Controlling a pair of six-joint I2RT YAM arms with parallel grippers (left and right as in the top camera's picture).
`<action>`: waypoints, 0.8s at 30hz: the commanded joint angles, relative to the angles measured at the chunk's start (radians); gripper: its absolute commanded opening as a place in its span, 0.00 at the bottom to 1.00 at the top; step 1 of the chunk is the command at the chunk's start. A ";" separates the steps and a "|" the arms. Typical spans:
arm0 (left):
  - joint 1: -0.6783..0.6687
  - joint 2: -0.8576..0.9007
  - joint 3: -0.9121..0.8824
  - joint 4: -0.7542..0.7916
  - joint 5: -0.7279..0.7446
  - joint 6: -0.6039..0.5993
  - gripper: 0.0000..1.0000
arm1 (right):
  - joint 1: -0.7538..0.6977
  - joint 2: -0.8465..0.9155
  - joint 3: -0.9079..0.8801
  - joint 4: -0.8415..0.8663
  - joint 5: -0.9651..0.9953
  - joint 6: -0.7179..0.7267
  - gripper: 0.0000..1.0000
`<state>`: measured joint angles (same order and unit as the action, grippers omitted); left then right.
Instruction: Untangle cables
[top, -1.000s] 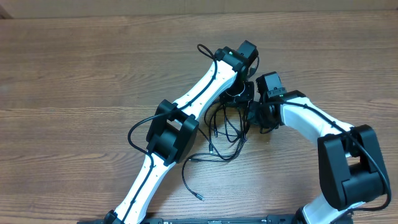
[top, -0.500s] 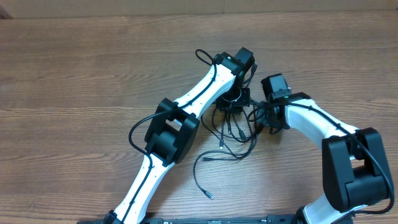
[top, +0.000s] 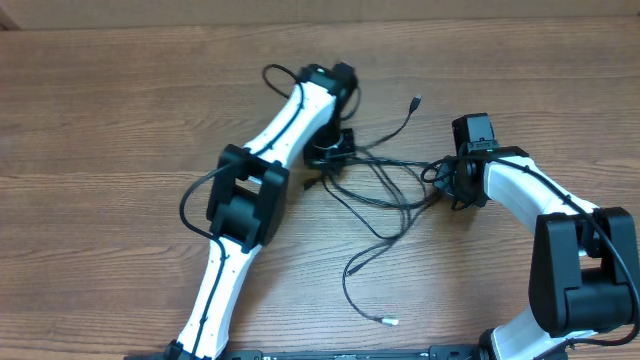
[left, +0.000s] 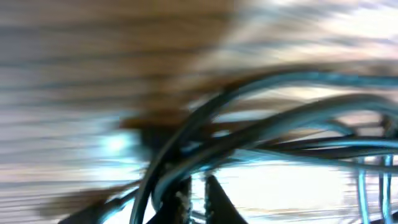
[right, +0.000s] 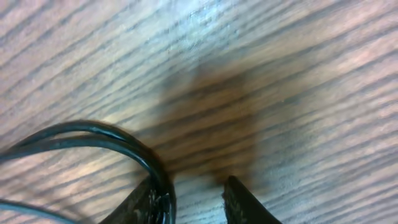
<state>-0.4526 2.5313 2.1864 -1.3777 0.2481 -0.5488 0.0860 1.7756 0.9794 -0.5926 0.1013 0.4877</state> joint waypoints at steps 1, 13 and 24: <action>0.106 0.033 -0.034 -0.005 -0.177 0.040 0.13 | -0.029 0.018 -0.032 0.006 0.003 0.018 0.33; 0.165 -0.008 0.241 -0.118 -0.051 0.143 0.04 | -0.030 0.003 0.119 -0.048 -0.480 -0.193 0.31; 0.109 -0.031 0.496 -0.178 0.111 0.204 0.23 | -0.100 -0.014 0.251 -0.165 -0.521 -0.162 0.39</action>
<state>-0.3077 2.5252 2.6667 -1.5501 0.2623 -0.4046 0.0410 1.7794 1.1999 -0.7551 -0.3973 0.3096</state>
